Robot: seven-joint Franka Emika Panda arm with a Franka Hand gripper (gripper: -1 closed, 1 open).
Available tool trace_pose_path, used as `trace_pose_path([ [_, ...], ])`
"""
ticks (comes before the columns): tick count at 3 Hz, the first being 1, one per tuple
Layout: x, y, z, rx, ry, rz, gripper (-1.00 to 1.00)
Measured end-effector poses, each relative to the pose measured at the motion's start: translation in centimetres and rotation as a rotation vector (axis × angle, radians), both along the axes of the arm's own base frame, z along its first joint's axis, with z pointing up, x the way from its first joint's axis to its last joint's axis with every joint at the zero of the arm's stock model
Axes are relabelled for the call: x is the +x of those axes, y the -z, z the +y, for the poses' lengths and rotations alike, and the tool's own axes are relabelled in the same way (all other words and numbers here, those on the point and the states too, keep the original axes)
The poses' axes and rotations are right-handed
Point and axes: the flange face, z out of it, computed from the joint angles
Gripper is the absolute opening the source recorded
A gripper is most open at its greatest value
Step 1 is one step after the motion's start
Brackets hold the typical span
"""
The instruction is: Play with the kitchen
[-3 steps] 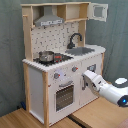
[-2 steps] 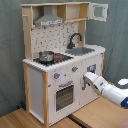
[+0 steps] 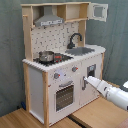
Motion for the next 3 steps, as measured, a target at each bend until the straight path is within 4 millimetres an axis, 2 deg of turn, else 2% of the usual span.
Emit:
trace_pose_path([
  [1, -0.3, 0.1, 0.2, -0.103, 0.011, 0.009, 1.0],
  [2, 1.7, -0.7, -1.9, -0.179, 0.066, 0.023, 1.0],
  [3, 3.7, -0.9, -4.9, -0.181, 0.09, 0.039, 1.0],
])
